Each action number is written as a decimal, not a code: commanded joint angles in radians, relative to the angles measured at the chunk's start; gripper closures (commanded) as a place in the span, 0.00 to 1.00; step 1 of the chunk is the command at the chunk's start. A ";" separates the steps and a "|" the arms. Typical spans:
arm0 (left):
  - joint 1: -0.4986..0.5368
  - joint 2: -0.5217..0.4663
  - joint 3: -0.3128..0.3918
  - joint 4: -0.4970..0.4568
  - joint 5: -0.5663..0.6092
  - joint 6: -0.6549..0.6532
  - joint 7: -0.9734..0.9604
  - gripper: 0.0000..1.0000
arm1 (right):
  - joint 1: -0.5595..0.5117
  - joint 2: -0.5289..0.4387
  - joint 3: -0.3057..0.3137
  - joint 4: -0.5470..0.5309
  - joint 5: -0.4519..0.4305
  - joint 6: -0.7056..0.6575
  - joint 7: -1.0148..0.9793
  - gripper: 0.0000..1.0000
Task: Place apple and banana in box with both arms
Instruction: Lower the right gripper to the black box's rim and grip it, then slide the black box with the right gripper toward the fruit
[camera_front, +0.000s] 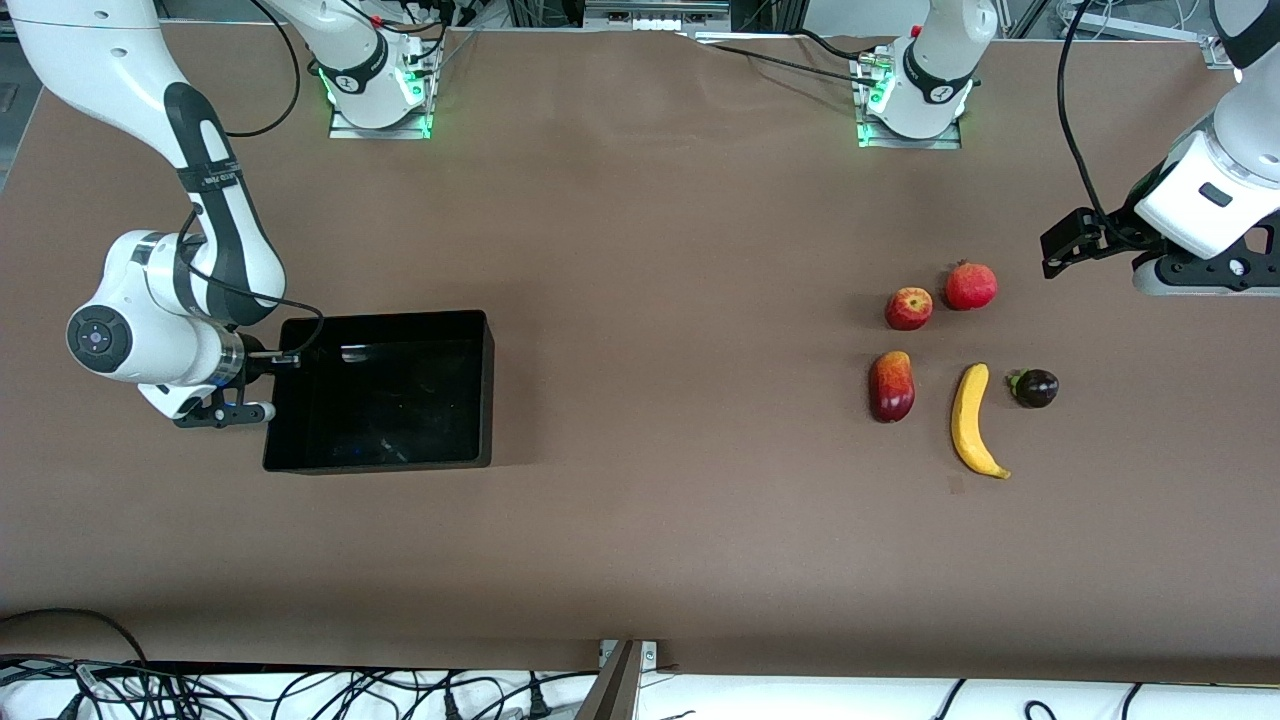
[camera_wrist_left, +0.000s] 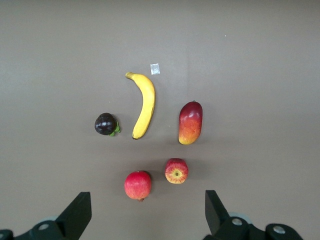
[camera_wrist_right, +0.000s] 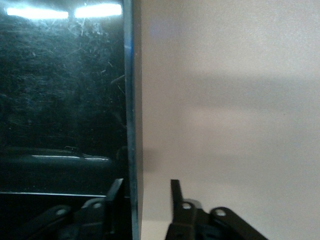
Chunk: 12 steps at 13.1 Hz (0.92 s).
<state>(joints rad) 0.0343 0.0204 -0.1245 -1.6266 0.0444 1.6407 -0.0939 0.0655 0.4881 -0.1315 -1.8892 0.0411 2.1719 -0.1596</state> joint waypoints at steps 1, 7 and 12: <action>-0.005 0.012 0.002 0.031 -0.021 -0.027 -0.007 0.00 | -0.006 -0.020 0.012 0.011 0.014 -0.004 0.005 1.00; -0.005 0.012 0.002 0.031 -0.021 -0.028 -0.009 0.00 | 0.120 -0.037 0.061 0.232 0.067 -0.131 0.049 1.00; -0.005 0.012 0.002 0.031 -0.023 -0.030 -0.009 0.00 | 0.396 0.044 0.061 0.415 0.160 -0.238 0.329 1.00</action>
<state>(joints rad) 0.0339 0.0204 -0.1247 -1.6265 0.0436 1.6360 -0.0939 0.3562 0.4798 -0.0607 -1.5499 0.1512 1.9589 0.0566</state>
